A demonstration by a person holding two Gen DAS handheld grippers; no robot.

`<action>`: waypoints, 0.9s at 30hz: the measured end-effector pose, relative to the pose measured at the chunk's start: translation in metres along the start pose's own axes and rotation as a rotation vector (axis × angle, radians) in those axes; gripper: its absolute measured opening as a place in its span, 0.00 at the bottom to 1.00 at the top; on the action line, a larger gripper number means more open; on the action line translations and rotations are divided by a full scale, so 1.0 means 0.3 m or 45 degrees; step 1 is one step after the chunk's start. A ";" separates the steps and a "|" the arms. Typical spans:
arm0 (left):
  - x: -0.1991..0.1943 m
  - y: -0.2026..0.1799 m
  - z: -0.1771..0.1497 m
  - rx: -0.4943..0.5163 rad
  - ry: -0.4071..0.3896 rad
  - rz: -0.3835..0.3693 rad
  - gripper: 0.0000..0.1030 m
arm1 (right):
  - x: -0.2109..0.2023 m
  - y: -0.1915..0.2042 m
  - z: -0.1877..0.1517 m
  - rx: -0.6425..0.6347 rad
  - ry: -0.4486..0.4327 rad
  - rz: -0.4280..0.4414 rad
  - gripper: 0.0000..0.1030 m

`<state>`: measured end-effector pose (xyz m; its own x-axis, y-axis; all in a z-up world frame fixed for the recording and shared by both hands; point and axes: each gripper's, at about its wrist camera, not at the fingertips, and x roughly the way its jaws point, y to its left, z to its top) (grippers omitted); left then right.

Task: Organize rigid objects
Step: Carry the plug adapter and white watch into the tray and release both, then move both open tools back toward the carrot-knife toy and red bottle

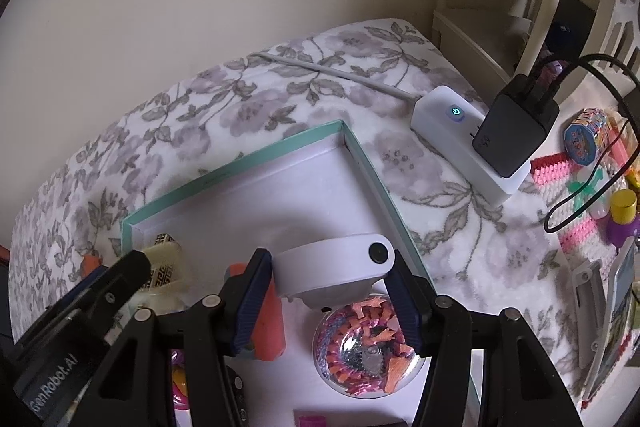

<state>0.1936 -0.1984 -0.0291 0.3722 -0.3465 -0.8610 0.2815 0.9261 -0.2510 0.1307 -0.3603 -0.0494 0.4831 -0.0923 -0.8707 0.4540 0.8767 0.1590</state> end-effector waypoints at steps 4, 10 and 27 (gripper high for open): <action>-0.021 0.015 0.011 -0.013 -0.017 -0.001 0.58 | -0.008 0.002 -0.002 -0.006 -0.008 -0.002 0.60; -0.045 0.055 0.030 -0.041 -0.042 0.042 0.58 | -0.049 0.018 0.006 -0.031 -0.059 -0.008 0.69; -0.046 0.217 0.059 -0.131 -0.077 0.218 0.83 | -0.085 0.100 0.003 -0.114 -0.125 -0.016 0.90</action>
<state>0.2222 -0.1360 -0.0256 0.4600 -0.1882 -0.8678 0.1190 0.9815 -0.1498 0.1328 -0.3320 -0.0220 0.5505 -0.1454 -0.8220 0.3938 0.9135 0.1022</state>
